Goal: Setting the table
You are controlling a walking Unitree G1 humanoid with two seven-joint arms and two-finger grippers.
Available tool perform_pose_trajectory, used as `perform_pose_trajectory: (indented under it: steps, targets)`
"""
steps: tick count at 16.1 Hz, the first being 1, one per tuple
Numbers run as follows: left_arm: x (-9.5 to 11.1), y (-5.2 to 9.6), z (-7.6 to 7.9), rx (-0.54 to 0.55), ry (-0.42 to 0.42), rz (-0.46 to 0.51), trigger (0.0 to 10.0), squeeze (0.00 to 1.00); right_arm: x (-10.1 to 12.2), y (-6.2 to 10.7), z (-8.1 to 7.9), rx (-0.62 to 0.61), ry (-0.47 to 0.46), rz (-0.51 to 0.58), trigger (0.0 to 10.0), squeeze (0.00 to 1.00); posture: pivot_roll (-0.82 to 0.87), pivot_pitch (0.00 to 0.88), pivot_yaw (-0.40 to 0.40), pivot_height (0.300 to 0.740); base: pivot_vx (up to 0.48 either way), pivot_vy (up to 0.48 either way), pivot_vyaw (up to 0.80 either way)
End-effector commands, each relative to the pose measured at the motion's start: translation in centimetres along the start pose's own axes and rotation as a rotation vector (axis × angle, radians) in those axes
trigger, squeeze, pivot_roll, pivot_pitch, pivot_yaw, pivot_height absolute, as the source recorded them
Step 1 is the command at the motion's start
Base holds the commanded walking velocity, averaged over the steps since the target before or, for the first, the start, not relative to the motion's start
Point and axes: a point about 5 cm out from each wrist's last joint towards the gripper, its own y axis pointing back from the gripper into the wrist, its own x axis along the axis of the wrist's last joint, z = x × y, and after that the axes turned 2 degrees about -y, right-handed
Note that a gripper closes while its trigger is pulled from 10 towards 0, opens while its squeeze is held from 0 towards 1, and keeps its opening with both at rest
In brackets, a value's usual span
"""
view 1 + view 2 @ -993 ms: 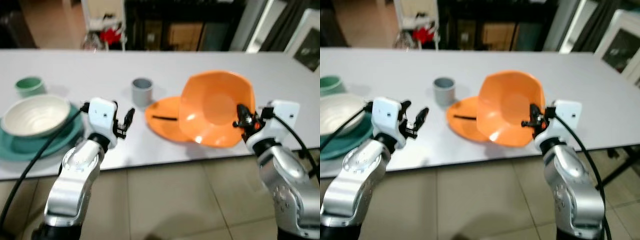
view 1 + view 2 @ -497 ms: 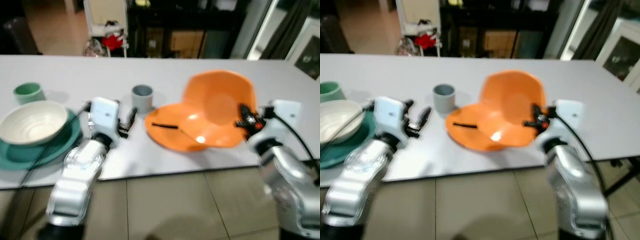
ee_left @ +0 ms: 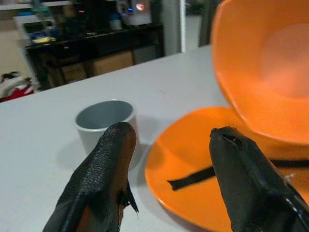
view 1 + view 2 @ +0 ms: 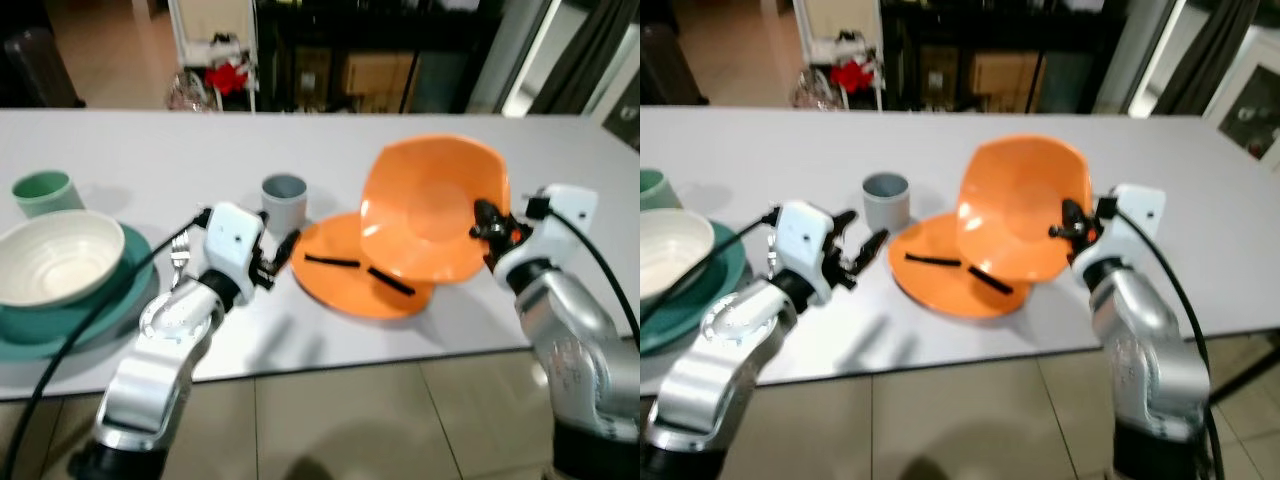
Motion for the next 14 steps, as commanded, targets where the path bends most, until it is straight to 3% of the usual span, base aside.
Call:
perform_pose_trajectory:
  steps: [1,5,7,11,14]
  targets:
    - [0.3,-0.1,-0.3,-0.018,-0.003,0.004,10.0,0.0,0.9,-0.5,-0.6,0.04,-0.02,0.02,10.0,0.0,0.04,0.0,-0.056,0.74,0.0,0.0,0.0]
    - [0.0,0.9,0.9,-0.294,-0.015,-0.057,10.0,0.0,-0.5,-5.2,0.3,-0.031,-0.311,-0.183,10.0,0.0,0.05,0.0,-0.046,0.74,0.0,0.0,0.0]
    - [-0.4,1.3,1.5,-0.369,-0.018,-0.095,10.0,0.0,-1.0,-6.7,0.3,-0.038,-0.416,-0.253,10.0,0.0,0.05,0.0,-0.041,0.74,0.0,0.0,0.0]
    - [-0.4,1.6,1.6,-0.402,-0.013,-0.112,10.0,0.0,-2.4,-8.2,-0.7,0.059,-0.601,-0.409,10.0,0.0,0.07,0.0,-0.045,0.74,0.0,0.0,0.0]
    - [-0.4,1.8,1.7,-0.403,-0.011,-0.12,10.0,0.0,-3.9,-8.3,-0.5,0.012,-0.626,-0.491,10.0,0.0,0.07,0.0,-0.045,0.74,0.0,0.0,0.0]
